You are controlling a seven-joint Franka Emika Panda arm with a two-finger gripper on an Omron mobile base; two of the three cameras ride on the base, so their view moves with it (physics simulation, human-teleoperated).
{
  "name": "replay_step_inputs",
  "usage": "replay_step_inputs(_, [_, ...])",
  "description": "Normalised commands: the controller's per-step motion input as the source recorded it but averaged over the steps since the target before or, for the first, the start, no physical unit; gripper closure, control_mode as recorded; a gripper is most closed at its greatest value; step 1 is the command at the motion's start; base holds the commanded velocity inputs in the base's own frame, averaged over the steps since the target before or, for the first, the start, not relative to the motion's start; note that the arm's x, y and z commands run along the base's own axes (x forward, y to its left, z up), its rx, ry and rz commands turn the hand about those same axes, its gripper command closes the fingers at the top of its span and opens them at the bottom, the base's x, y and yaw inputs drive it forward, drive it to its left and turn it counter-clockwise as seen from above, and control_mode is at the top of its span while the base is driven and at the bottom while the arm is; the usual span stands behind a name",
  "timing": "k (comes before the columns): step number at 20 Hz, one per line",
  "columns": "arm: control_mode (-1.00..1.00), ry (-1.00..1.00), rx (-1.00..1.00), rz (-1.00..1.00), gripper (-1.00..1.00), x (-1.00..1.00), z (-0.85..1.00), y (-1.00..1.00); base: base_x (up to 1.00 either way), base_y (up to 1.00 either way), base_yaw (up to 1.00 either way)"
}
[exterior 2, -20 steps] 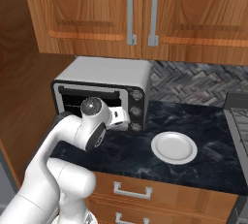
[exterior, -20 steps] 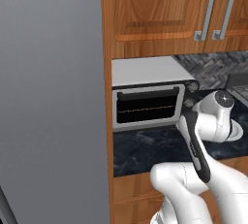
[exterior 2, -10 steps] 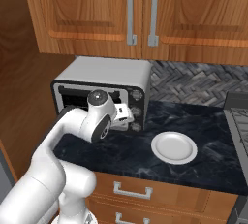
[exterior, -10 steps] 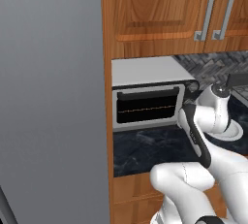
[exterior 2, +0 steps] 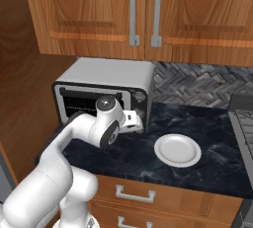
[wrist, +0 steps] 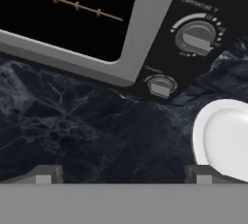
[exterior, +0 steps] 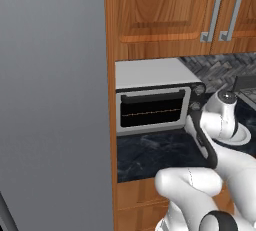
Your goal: Pick up the bagel from the plate, place it on the toaster oven rack, close the door, and set the timer.
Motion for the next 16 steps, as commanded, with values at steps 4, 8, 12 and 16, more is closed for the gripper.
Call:
replay_step_inputs(4, [-1.0, -0.01, 0.0, -0.13, -1.0, 0.14, -0.24, -0.05, 0.0, 0.0, 0.0])
replay_step_inputs(8, [-1.0, -0.01, 0.0, -0.13, -1.0, 0.25, -0.12, 0.0, 0.0, 0.0, 0.0])
replay_step_inputs(12, [-1.0, 0.0, 0.0, -0.12, -1.0, 0.35, -0.16, 0.0, 0.0, 0.0, 0.0])
replay_step_inputs(16, [-1.0, -0.01, 0.0, -0.09, -1.0, 0.37, -0.1, -0.05, 0.0, 0.0, 0.0])
